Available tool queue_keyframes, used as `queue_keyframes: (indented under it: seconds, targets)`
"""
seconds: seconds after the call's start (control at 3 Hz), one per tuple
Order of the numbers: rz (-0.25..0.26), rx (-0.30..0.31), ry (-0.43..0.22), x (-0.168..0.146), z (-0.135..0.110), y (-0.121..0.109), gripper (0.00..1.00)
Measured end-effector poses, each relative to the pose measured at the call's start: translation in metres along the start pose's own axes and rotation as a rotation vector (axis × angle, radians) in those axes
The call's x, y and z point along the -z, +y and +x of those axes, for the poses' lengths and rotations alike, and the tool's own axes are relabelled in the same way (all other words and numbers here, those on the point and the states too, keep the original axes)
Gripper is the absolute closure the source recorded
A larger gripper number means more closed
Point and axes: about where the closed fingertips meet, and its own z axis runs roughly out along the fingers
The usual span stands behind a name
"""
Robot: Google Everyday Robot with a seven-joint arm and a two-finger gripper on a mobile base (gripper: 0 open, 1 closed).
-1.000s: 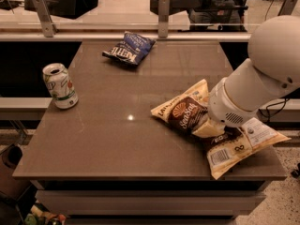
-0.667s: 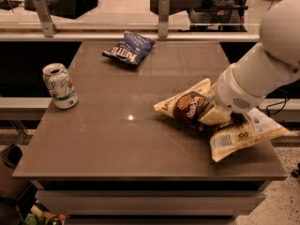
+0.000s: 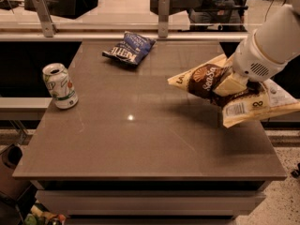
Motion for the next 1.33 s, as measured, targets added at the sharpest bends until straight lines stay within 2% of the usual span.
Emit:
queue_keyframes:
  seconds: [0.33,0.67,1.0,1.33]
  targets:
    - [0.042,-0.029,-0.013,0.019,-0.004,-0.031,1.0]
    - [0.089,-0.046,0.006,0.035,-0.018,-0.066,1.0]
    - [0.164,-0.038,-0.002,0.057,-0.042,-0.101,1.0]
    - [0.244,-0.013,-0.06,0.074,-0.067,-0.125,1.0]
